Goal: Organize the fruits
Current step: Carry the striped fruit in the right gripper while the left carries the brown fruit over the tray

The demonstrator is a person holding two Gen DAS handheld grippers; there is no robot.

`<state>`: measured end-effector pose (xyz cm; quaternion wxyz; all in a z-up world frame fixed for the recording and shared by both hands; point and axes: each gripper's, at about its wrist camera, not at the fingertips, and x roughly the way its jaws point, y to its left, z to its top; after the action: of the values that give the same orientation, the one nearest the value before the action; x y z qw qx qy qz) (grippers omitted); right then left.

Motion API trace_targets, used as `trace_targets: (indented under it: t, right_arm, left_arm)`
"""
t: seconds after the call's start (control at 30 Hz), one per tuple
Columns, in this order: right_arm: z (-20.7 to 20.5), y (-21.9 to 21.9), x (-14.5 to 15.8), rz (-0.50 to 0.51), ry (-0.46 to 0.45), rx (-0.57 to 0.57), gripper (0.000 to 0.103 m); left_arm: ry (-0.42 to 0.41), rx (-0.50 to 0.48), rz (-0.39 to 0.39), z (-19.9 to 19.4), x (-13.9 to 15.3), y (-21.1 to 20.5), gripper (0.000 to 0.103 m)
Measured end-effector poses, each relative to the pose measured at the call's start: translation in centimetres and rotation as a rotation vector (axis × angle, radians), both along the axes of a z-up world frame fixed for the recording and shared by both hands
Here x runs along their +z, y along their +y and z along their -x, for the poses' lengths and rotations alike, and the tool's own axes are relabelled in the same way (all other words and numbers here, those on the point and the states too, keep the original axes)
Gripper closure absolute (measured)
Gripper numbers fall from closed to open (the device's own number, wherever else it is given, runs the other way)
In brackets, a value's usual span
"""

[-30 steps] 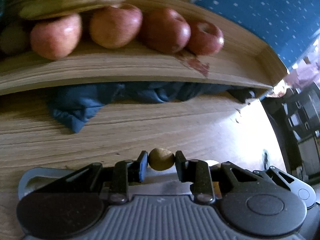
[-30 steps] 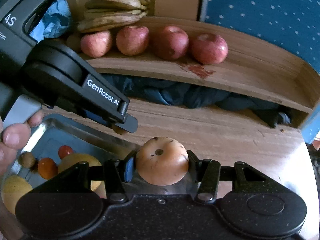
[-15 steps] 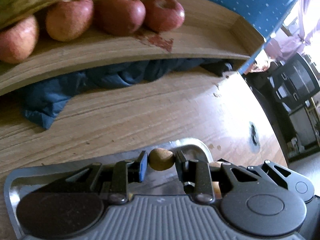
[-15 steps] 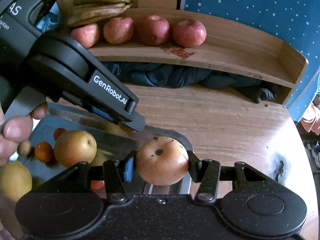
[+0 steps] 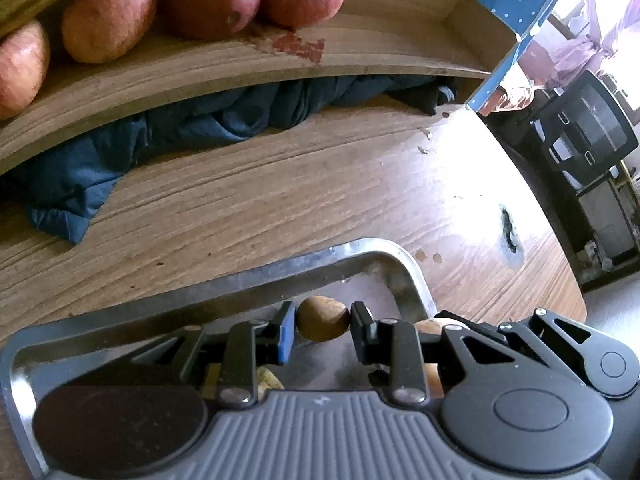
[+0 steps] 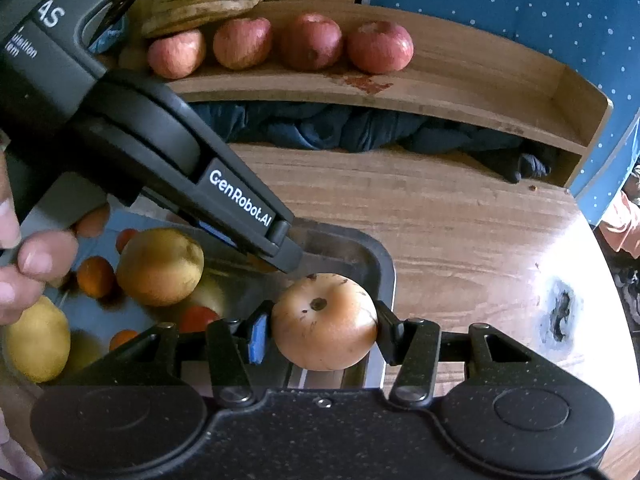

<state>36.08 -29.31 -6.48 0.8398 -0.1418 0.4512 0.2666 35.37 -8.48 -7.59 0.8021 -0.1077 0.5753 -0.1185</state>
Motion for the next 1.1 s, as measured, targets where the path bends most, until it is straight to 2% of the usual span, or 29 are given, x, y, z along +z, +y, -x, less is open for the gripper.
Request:
trace_targets:
  t: [1.1]
  right_arm:
    - [-0.32,0.17,-0.51,0.006,0.022,0.019,0.05]
  left_arm:
    - [0.019,-0.003,-0.023,-0.4,-0.59,-0.41,0.07]
